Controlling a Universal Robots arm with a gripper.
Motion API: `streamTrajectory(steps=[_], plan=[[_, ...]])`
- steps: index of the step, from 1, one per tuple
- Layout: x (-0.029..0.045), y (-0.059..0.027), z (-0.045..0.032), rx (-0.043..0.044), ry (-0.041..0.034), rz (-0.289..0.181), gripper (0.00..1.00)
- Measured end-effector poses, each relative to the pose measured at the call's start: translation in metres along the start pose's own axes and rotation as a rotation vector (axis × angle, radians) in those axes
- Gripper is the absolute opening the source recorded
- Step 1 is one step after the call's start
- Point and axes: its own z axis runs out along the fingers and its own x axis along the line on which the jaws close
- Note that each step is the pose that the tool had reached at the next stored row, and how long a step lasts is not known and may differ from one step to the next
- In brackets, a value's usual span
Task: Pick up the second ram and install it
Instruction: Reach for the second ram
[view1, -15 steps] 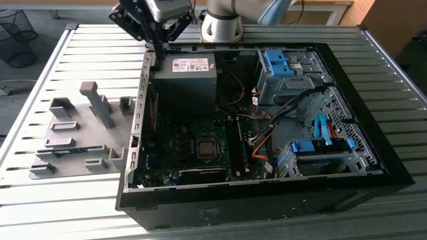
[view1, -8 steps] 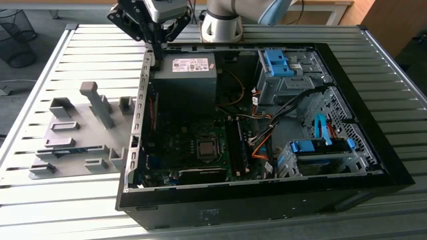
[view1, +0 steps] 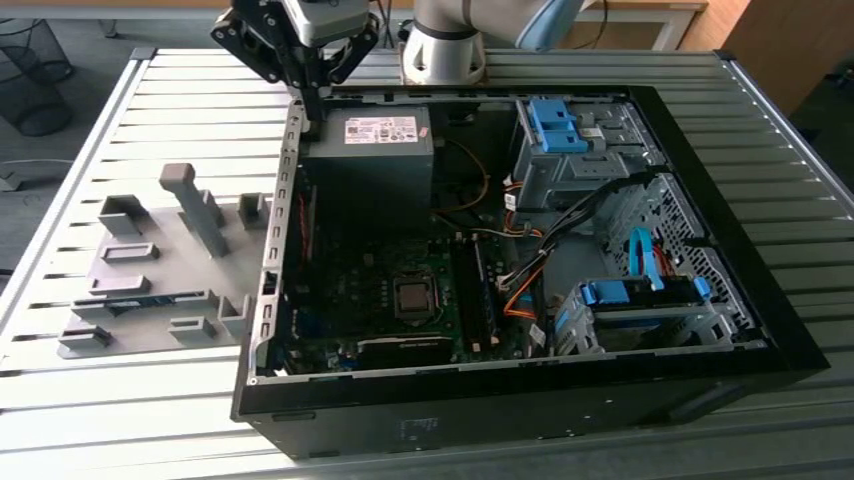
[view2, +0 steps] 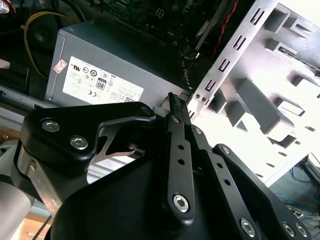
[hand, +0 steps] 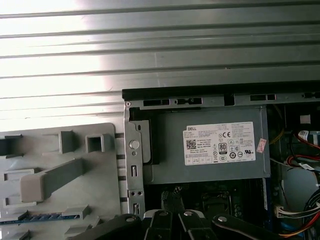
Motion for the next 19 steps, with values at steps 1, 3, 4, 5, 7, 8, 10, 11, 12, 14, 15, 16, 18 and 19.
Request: streamTrajectory(steps=[1, 3, 4, 5, 7, 8, 10, 11, 12, 14, 15, 16, 18, 19], plan=[[0.0004, 0.0, 0.0, 0.0001, 0.0001, 0.0, 0.11], [0.0011, -0.0001, 0.0002, 0.0, 0.0002, 0.0, 0.11], [0.0014, -0.0001, 0.0002, 0.0001, 0.0003, 0.0, 0.11], [0.0018, -0.0001, 0.0003, 0.0001, 0.0003, 0.0, 0.11], [0.0025, -0.0002, 0.0004, 0.0001, 0.0005, 0.0, 0.11], [0.0028, -0.0002, 0.0005, 0.0001, 0.0006, 0.0, 0.11], [0.0035, -0.0003, 0.0006, 0.0001, 0.0007, 0.0, 0.11], [0.0038, -0.0003, 0.0007, 0.0001, 0.0007, 0.0, 0.11], [0.0042, -0.0003, 0.0007, 0.0001, 0.0008, 0.0, 0.11], [0.0049, -0.0004, 0.0008, 0.0001, 0.001, 0.0, 0.11], [0.0052, -0.0004, 0.0009, 0.0001, 0.0011, 0.0, 0.11], [0.0055, -0.0005, 0.001, 0.0001, 0.0012, 0.0, 0.11], [0.0062, -0.0005, 0.0011, 0.0002, 0.0013, 0.0, 0.11], [0.0065, -0.0005, 0.0012, 0.0002, 0.0014, 0.0, 0.11]])
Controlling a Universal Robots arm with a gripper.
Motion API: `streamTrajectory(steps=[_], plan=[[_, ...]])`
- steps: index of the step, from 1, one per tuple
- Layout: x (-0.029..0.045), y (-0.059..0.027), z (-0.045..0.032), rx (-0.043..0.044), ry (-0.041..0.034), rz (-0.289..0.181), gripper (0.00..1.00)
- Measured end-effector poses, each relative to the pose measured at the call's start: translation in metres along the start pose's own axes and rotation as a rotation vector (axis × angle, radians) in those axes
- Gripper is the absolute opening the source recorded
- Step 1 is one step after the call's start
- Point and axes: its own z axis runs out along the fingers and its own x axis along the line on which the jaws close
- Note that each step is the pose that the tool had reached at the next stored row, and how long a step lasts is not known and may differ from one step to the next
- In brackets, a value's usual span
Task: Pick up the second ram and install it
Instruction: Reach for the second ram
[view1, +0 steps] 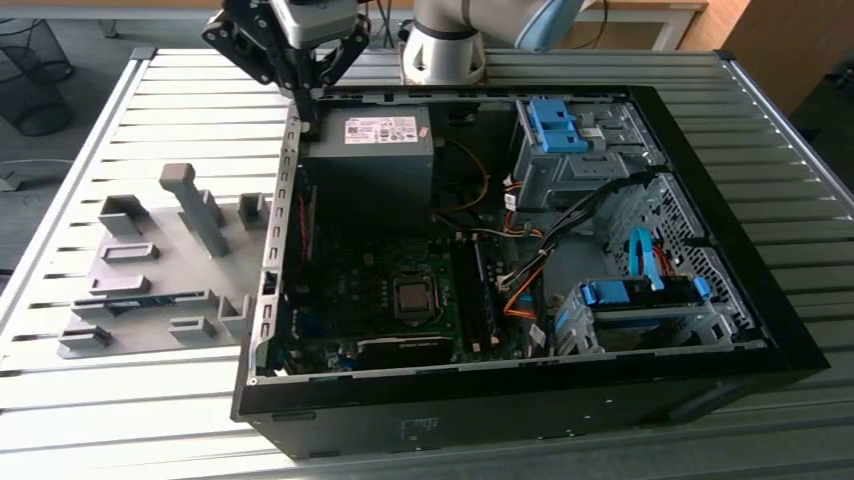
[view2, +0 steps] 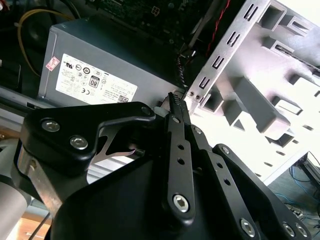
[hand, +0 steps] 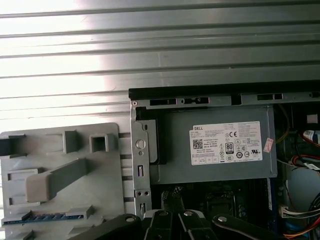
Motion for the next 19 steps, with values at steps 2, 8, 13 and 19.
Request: streamTrajectory(steps=[2, 8, 13, 19], plan=[[0.0007, -0.0001, 0.0001, 0.0, 0.0002, 0.0, 0.11], [0.0026, -0.0002, 0.0005, 0.0001, 0.0007, 0.0, 0.11], [0.0041, -0.0004, 0.0008, 0.0001, 0.0012, 0.0, 0.11], [0.0061, -0.0005, 0.0012, 0.0001, 0.0016, 0.0, 0.11]])
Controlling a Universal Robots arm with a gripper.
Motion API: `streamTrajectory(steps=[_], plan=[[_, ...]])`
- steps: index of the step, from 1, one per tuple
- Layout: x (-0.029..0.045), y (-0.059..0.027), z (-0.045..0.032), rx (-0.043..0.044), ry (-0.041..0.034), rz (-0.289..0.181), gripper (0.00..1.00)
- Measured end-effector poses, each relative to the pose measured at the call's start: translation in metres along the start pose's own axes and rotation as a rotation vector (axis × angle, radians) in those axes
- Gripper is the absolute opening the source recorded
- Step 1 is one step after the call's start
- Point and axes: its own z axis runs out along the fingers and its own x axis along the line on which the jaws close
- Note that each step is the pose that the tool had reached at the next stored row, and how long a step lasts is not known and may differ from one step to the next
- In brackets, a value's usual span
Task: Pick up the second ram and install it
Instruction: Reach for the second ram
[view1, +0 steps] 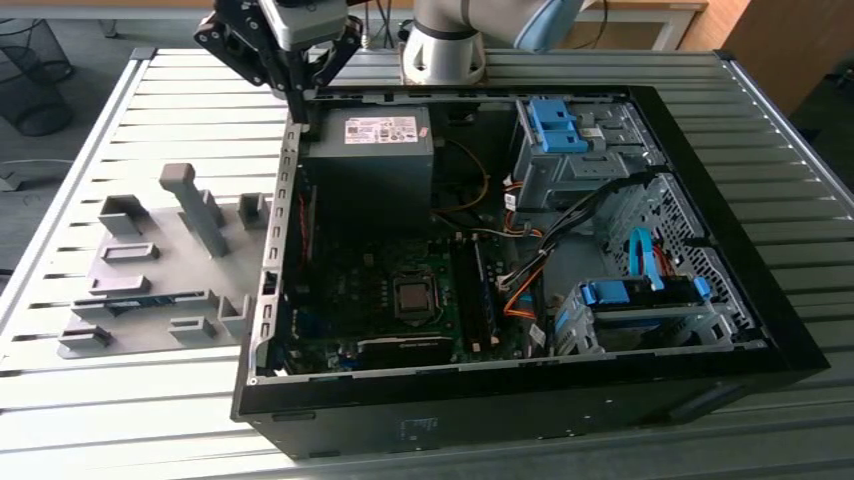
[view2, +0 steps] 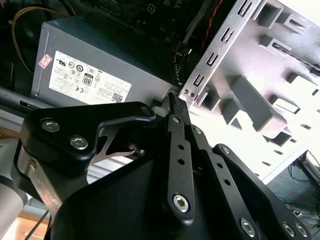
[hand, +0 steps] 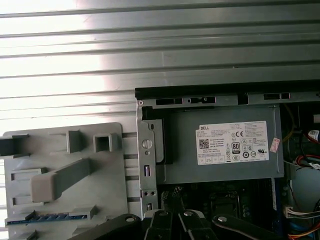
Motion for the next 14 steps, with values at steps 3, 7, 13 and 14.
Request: streamTrajectory(steps=[3, 7, 13, 14], plan=[[0.001, -0.0001, 0.0002, 0.0, 0.0003, 0.0, 0.11], [0.0025, -0.0002, 0.0004, 0.0, 0.0005, 0.0, 0.11], [0.0048, -0.0004, 0.0007, 0.0001, 0.001, 0.0, 0.11], [0.0051, -0.0004, 0.0008, 0.0001, 0.001, 0.0, 0.11]])
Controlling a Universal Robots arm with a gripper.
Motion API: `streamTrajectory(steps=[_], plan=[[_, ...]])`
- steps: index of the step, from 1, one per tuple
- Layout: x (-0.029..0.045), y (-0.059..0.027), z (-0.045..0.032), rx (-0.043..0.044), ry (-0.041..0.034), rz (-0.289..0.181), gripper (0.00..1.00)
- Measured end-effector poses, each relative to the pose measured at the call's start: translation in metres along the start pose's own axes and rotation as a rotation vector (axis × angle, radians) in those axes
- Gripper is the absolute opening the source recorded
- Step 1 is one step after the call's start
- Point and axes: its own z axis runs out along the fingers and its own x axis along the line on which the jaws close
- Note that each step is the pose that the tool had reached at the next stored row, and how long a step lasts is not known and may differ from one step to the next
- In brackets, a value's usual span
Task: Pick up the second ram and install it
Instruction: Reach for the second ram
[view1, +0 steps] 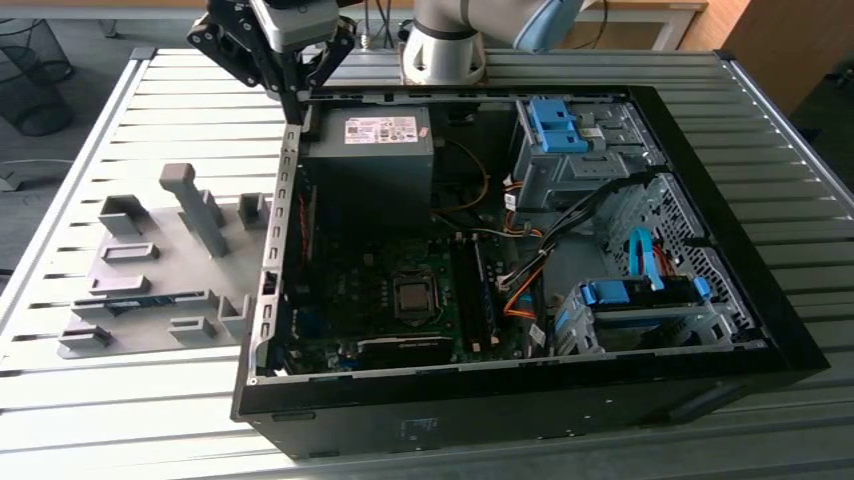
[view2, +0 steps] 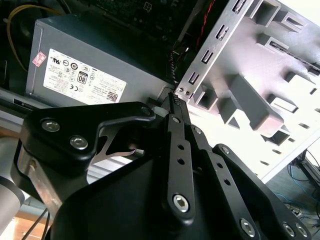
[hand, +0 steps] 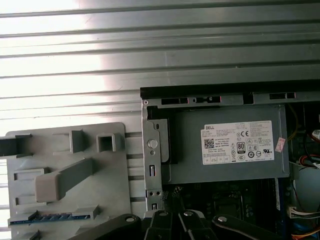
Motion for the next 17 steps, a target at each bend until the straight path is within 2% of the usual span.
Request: streamTrajectory(steps=[17], plan=[[0.0074, -0.0006, 0.0009, 0.0001, 0.0008, 0.0, 0.11]])
